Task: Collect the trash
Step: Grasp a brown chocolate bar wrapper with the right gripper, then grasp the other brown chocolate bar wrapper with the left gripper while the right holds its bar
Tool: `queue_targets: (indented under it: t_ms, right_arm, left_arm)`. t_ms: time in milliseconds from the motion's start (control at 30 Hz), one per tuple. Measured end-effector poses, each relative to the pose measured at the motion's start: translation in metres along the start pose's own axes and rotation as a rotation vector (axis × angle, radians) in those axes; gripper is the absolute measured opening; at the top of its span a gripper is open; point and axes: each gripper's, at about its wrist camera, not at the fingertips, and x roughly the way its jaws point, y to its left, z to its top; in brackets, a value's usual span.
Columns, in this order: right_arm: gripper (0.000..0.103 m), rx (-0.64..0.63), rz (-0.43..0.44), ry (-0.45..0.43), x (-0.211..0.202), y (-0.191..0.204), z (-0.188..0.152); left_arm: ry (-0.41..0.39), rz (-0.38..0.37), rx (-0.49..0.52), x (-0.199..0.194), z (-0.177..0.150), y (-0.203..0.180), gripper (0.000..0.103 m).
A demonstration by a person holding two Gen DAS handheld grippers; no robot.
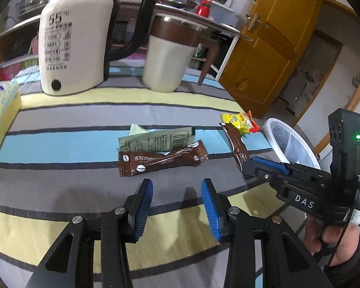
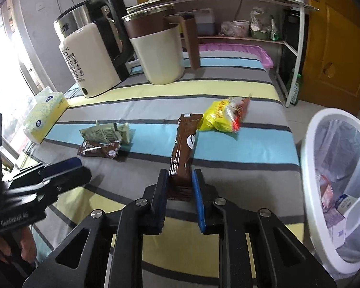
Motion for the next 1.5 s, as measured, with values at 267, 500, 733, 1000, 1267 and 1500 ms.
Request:
queue_targets:
  t_ms: [267, 500, 733, 1000, 1267, 1500]
  right_arm:
    - [0.021, 0.020, 0.023, 0.002, -0.016, -0.010, -0.017]
    - [0.021, 0.035, 0.032, 0.004, -0.021, -0.018, -0.023]
    - [0.021, 0.036, 0.035, 0.001, -0.026, -0.021, -0.027]
    - [0.014, 0.043, 0.030, 0.003, -0.033, -0.029, -0.036]
    - [0.017, 0.092, 0.047, -0.028, -0.039, -0.036, -0.031]
    - [0.021, 0.078, 0.050, -0.031, -0.033, -0.029, -0.022]
  left_arm:
    - [-0.033, 0.101, -0.014, 0.007, 0.021, 0.020, 0.042]
    - [0.013, 0.042, -0.055, 0.019, 0.021, 0.029, 0.050]
    - [0.074, -0.115, 0.023, 0.013, 0.001, -0.005, 0.051]
    - [0.023, 0.009, 0.129, 0.011, 0.007, -0.025, 0.051]
    - [0.077, 0.074, 0.205, 0.038, 0.014, -0.038, 0.049]
    - [0.068, 0.085, 0.202, 0.033, 0.009, -0.041, 0.025]
